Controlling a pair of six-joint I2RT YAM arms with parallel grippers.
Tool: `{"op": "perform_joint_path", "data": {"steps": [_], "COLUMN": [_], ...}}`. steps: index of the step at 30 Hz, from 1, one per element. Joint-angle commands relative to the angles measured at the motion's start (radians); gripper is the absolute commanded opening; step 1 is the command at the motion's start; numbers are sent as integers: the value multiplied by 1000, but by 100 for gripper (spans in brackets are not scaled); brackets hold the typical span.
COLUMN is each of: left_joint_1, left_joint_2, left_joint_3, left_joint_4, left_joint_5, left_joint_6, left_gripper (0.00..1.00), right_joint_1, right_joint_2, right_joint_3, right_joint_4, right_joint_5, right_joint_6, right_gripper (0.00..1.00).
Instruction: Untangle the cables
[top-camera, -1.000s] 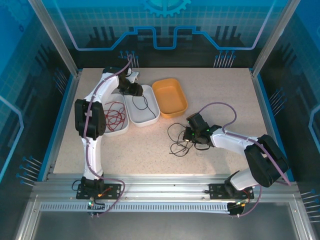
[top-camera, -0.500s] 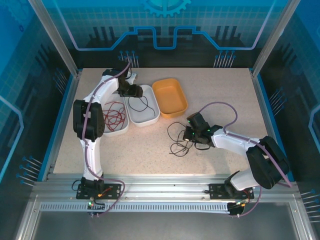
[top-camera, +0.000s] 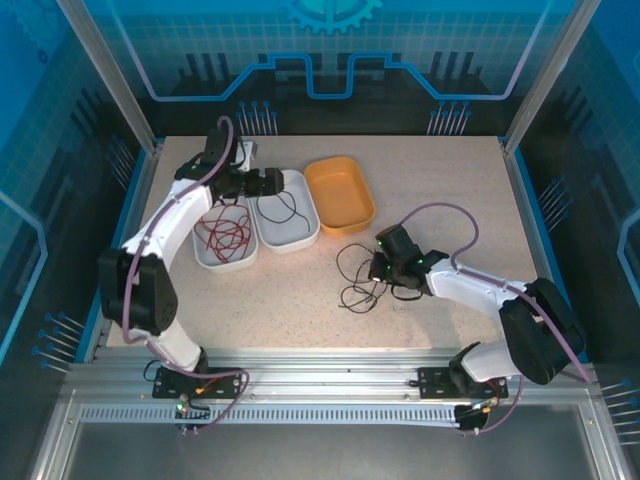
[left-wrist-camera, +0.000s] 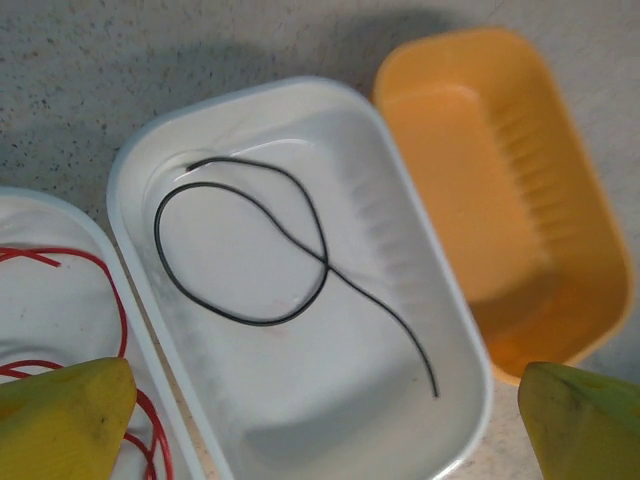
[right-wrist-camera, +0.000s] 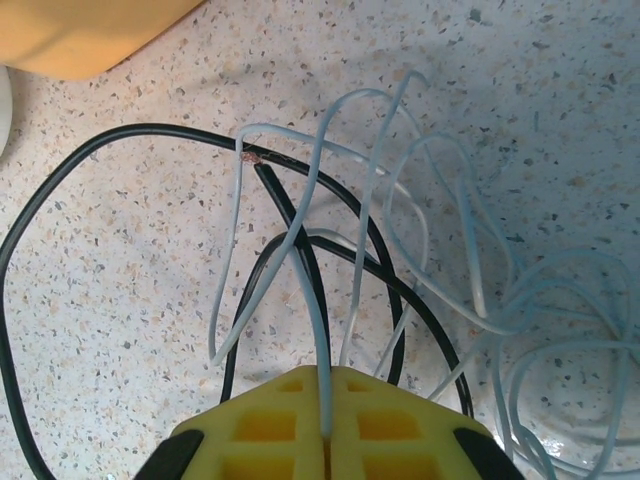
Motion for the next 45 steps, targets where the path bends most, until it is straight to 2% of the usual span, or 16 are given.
{"op": "perform_joint_path", "data": {"steps": [1,5,8,13,21,27,32,37,45], "left_joint_1": [-13,-45,-76,-186,-371,-437,-444,-443,-427], "left_joint_2": [-99,-208,-248,-297,-360,-402,-427,-460,-536], "left_joint_3": [-128,-288,-349,-423,-601,-692,-757,-800,-881], "left_joint_4": [140,248,266,274,388,456,488,495,527], "left_joint_5": [28,20,14,-62,-156,-226,-296,-368,-422], "left_joint_6": [-105,-174,-190,-198,-314,-368,-449,-496,-548], "left_gripper": [99,99,99,99,99,99,99,99,99], "right_joint_1": [17,23,26,32,44,88,197,280,307], "right_joint_2": [-36,-56,-70,-86,-129,-130,-20,200,473], "right_joint_3": [-13,-27,-30,-33,1,90,224,414,629], "right_joint_4": [-26,-36,-48,-74,-149,-244,-316,-425,-530], "right_joint_5": [34,47,53,78,97,110,175,216,115], "right_joint_6": [-4,0,-4,-7,-22,-66,-130,-235,-359], "right_gripper": [9,13,15,18,19,22,24,24,28]}}
